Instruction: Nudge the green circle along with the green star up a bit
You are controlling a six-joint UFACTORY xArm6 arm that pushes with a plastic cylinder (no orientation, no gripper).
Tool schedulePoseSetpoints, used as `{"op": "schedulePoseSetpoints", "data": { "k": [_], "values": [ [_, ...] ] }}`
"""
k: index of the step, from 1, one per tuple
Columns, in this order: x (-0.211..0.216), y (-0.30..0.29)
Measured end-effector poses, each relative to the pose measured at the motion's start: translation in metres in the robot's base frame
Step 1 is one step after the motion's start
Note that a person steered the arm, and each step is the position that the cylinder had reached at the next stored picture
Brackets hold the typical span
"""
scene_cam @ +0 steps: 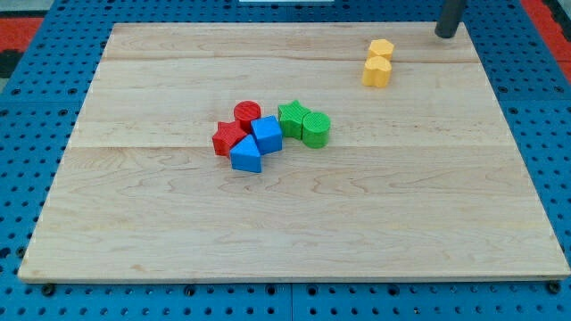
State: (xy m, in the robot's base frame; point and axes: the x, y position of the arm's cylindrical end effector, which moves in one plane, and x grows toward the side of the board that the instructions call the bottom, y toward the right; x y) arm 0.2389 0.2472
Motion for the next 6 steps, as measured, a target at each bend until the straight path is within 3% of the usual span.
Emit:
{"op": "schedulePoseSetpoints", "data": {
  "k": [3, 4, 6],
  "values": [
    [0.17, -0.088],
    [0.19, -0.104],
    [0.192, -0.202]
  ]
}}
